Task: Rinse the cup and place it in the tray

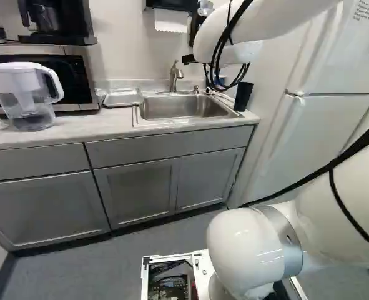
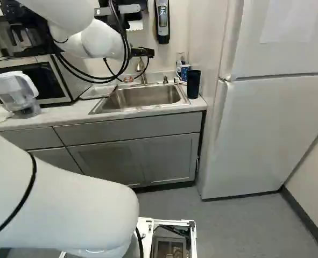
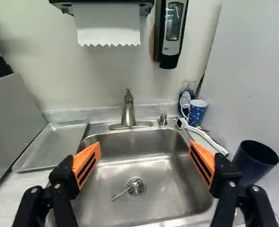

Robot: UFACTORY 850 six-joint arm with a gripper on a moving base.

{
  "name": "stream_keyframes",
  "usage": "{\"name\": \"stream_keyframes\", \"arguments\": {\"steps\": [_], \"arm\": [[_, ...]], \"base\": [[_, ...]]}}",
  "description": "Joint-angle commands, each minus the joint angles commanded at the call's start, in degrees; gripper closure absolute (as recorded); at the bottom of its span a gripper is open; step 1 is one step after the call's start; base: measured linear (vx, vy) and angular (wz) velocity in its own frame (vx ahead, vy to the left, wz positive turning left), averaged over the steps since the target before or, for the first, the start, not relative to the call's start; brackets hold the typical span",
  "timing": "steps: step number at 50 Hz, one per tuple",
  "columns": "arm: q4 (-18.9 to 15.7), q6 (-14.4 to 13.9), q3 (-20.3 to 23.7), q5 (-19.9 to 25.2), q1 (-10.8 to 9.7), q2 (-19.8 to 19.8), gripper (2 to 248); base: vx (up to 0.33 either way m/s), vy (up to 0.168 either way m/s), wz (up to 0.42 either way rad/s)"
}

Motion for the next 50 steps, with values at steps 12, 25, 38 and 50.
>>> {"name": "stream_keyframes", "arguments": {"steps": [12,25,38,50], "arm": [[0.00,0.00,0.00,0.00,0.00,0.00,3],[0.00,0.00,0.00,0.00,0.00,0.00,3],[0.00,0.00,0.00,0.00,0.00,0.00,3],[0.00,0.00,0.00,0.00,0.00,0.00,3]], "base": [[0.069,0.065,-0.210],[0.061,0.075,-0.084],[0.041,0.059,-0.009],[0.002,0.002,-0.003]]}}
